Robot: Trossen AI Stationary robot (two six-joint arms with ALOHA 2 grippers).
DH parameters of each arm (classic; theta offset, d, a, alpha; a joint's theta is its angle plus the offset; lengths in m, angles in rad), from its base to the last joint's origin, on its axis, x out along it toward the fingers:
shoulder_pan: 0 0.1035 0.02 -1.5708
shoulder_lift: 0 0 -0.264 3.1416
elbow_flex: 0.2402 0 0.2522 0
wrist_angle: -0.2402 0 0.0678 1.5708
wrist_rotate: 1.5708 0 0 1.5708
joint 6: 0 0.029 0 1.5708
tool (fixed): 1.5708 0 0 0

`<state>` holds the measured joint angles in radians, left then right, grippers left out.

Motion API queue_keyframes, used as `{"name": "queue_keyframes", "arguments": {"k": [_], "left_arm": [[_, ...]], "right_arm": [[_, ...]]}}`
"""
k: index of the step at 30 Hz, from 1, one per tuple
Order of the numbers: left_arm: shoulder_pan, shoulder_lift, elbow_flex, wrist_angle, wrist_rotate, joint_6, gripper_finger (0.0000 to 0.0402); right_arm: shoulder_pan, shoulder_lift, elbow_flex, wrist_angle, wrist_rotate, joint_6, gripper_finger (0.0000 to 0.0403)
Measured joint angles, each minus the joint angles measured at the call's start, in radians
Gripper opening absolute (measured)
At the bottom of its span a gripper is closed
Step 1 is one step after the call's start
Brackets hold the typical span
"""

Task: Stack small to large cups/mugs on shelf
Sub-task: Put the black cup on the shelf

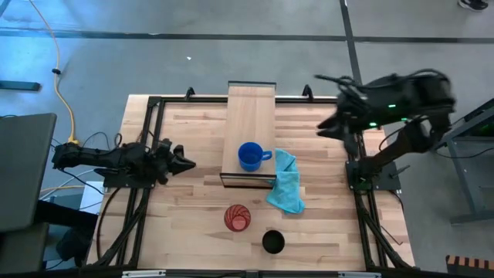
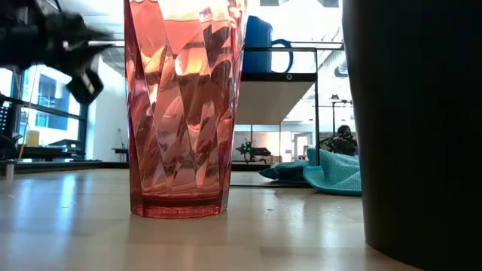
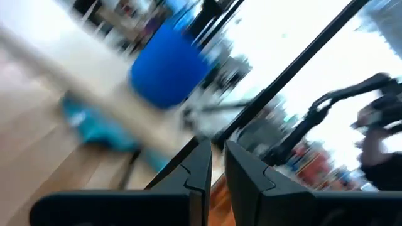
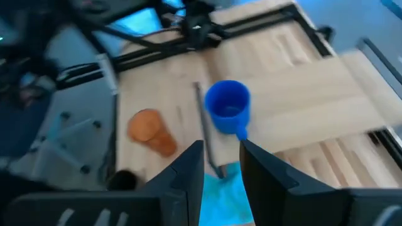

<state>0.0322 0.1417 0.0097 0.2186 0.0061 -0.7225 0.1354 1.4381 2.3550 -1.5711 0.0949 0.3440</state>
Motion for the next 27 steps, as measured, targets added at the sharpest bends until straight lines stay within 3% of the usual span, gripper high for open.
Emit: {"name": "queue_keyframes", "arguments": {"k": [5,8,13,21,27], "left_arm": [[0.0,0.0,0.0,0.189,-0.025,-0.087,0.0033],[0.0,0.0,0.0,0.211,-0.023,-0.093,0.0033],[0.0,0.0,0.0,0.182,0.05,-0.177,0.0033],[0.0,0.0,0.0,0.152,0.176,-0.203,0.0033],[0.0,0.0,0.0,0.152,0.224,-0.203,0.0033]], "right_arm": [[0.017,-0.066,0.0,0.0,-0.151,-0.055,0.0094],[0.017,-0.082,0.0,0.0,-0.252,-0.08,0.0094],[0.048,-0.078,-0.042,0.001,-0.26,-0.02,0.0094],[0.15,-0.079,-0.365,0.019,-0.259,0.062,0.0094],[0.236,-0.079,-0.661,0.204,-0.22,0.18,0.0094]]}}
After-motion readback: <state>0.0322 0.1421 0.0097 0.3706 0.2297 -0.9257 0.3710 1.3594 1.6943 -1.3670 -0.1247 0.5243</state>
